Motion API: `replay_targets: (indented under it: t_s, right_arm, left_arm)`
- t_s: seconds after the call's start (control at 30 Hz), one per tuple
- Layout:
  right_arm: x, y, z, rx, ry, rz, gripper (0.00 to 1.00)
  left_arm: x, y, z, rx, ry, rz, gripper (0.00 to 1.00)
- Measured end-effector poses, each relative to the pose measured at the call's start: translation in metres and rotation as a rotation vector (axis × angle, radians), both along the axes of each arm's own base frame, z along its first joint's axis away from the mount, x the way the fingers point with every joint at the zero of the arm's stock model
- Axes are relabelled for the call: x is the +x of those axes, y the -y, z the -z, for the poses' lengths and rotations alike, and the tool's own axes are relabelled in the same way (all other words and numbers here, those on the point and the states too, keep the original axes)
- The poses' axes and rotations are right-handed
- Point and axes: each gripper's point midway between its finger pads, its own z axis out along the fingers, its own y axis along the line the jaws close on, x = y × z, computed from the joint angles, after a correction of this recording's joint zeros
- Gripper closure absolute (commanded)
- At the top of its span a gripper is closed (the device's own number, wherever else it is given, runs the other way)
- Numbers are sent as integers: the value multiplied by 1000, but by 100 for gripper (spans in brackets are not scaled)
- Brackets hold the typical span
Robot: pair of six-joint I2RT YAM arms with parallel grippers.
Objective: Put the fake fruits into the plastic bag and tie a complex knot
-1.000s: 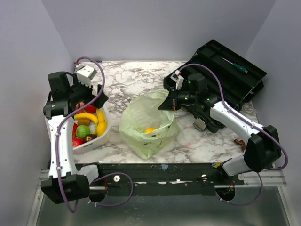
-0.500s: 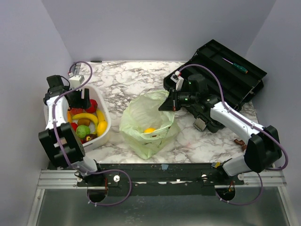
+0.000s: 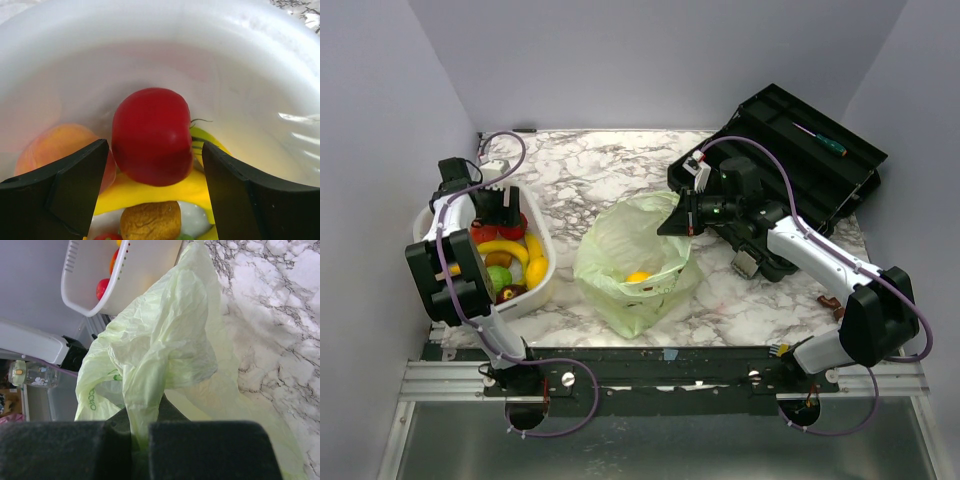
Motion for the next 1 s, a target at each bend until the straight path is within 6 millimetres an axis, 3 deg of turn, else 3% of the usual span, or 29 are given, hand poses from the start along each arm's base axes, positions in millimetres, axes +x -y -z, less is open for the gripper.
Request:
replay_targets:
  t_s: [0.13, 0.3, 0.4, 0.53, 0.57, 0.77, 0.83, 0.97, 1.0]
  right_arm:
    - [0, 0, 0, 0, 0, 0, 99]
    - [0, 0, 0, 0, 0, 0, 99]
    - [0, 0, 0, 0, 0, 0, 99]
    - [1, 0, -1, 2, 4, 0, 99]
    - [1, 0, -1, 3, 6, 0, 99]
    - [0, -1, -1, 5, 5, -4, 99]
    - [-1, -1, -1, 6, 4, -7, 99]
    - [-1, -1, -1, 10, 6, -11, 99]
    - [-1, -1, -1, 12, 7, -12, 99]
  left_arm:
    - [5, 2, 9, 6, -9, 2, 24]
    - [6, 3, 11, 7, -2, 4, 48]
    - [-1, 4, 3, 6, 8, 0, 53]
    - [-10, 4, -35, 28, 85, -10, 60]
    - [-13, 2, -55, 44, 128, -18, 61]
    - [-22, 1, -135, 66, 284, -31, 56]
    - [-28, 26, -168, 45, 365, 39, 56]
    - [-50, 120, -220, -19, 511, 299, 55]
    - [-61, 157, -230, -50, 545, 404, 55]
